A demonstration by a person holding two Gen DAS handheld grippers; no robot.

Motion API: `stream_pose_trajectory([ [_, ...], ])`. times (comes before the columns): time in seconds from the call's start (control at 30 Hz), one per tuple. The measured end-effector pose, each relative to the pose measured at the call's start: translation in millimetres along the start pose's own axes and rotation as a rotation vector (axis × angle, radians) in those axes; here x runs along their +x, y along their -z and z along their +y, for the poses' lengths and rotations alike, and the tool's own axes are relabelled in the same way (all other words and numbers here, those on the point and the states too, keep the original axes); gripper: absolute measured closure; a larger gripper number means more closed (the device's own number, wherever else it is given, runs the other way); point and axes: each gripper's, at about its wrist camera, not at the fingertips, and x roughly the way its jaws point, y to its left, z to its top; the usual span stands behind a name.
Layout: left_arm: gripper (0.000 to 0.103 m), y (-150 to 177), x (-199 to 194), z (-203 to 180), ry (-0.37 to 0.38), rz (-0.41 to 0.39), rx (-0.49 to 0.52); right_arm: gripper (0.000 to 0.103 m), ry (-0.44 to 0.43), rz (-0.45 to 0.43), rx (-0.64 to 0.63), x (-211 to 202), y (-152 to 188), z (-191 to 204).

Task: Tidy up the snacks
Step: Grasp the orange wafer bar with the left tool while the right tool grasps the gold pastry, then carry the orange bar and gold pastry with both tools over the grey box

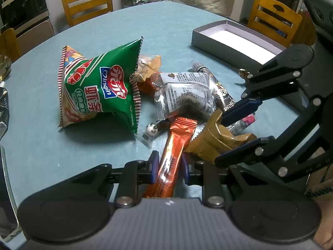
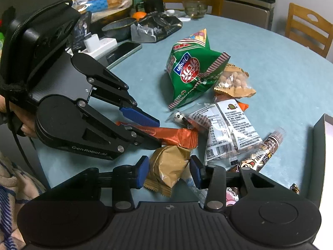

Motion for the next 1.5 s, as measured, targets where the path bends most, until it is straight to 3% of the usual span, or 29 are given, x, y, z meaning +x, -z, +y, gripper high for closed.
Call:
stream_pose_trajectory([
  [0.33,0.085,4.1,0.4,-7.4,-0.031,-0.016,0.008,0.055,-0.026,0.025,0.004,13.3,-4.4,0.8],
  [0.47,0.086,3.6,0.9,-11.3,-0.053,-0.018,0.002,0.061,-0.041,0.015,0.011,10.7,-3.2,-0.5],
  [0.8,0.086,-2.6,-15.5,-0.5,-0.043,-0.047,-0.077,0.071,-0.061,-0.043,0.111,-7.1,-0.6,-17.0],
  [1.13,0.087,-24.8,-38.1,-4.2,-0.038,-0.093,-0.105,0.072,-0.081,-0.114,0.248,-32.6,0.6,-43.1],
  [1.5,0.087,-44.5,-43.9,-19.5,-0.007,-0.116,-0.099,0.072,-0.045,-0.197,0.299,-61.8,0.4,-59.4],
])
